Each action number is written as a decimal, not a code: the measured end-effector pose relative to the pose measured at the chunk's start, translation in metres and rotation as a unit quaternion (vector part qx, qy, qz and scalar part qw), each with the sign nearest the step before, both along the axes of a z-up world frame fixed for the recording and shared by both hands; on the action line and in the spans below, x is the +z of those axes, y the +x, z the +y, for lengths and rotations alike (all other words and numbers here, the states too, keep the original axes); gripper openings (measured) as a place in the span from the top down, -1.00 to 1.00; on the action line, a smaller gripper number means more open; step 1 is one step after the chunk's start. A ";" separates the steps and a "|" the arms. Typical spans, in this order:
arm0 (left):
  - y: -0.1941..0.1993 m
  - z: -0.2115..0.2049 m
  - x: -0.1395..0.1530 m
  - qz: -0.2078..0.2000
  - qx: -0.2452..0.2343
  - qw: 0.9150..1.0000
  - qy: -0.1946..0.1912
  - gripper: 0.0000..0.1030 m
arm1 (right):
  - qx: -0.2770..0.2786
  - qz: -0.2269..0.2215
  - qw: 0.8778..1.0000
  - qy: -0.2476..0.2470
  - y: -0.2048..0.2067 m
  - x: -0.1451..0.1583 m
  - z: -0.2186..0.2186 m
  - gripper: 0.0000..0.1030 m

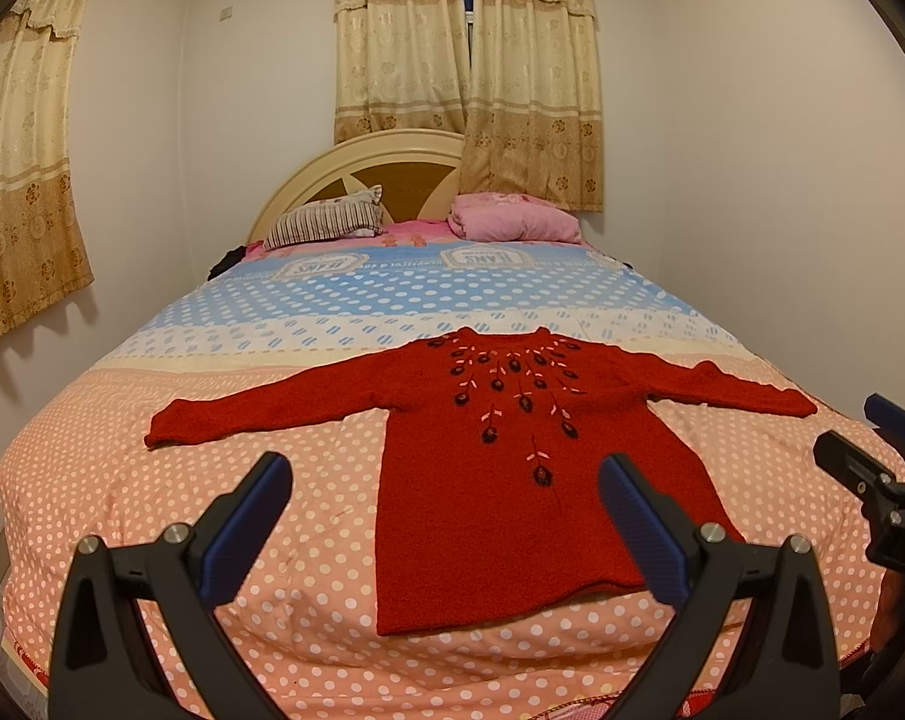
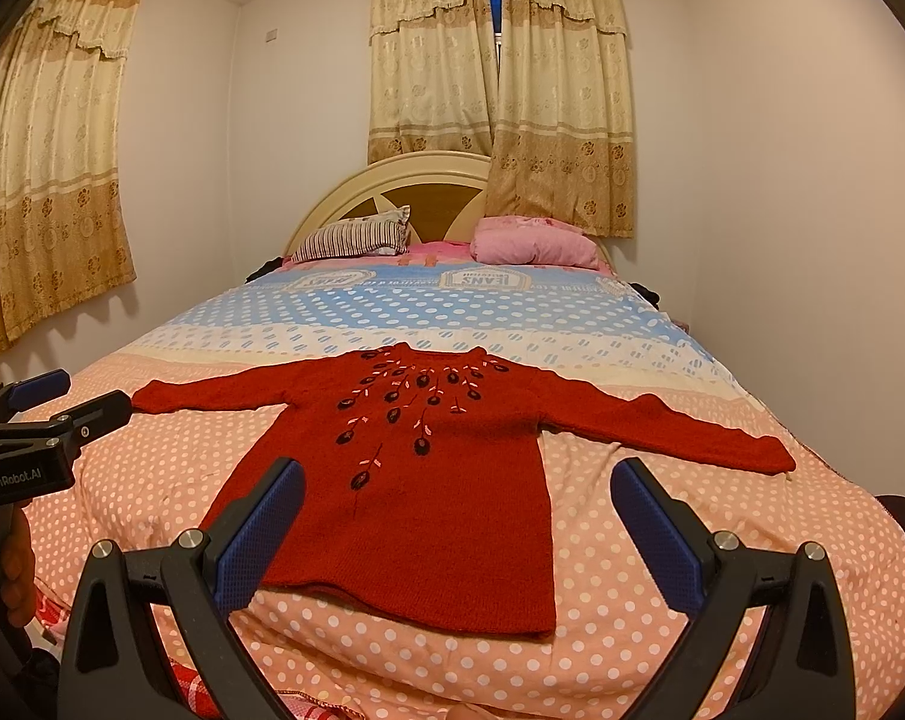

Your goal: Fold small clothes

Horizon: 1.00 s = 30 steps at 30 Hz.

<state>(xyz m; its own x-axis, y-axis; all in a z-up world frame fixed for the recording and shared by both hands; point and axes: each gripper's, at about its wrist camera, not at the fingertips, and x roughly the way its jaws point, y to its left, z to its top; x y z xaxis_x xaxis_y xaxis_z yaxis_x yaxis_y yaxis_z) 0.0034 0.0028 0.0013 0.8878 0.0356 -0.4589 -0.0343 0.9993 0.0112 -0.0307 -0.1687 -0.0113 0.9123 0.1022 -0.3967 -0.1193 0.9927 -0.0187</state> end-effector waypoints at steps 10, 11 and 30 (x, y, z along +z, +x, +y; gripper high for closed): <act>0.000 0.001 -0.001 0.001 0.000 1.000 -0.001 -1.00 | 0.003 0.002 1.000 0.000 -0.001 -0.004 0.002 -0.98; 0.001 0.000 0.000 0.001 0.000 1.000 -0.001 -1.00 | 0.003 0.002 1.000 0.000 -0.001 -0.004 0.002 -0.98; 0.036 0.014 -0.029 0.024 -0.008 1.000 -0.004 -1.00 | 0.038 0.030 0.994 0.096 0.039 -0.034 -0.028 -0.98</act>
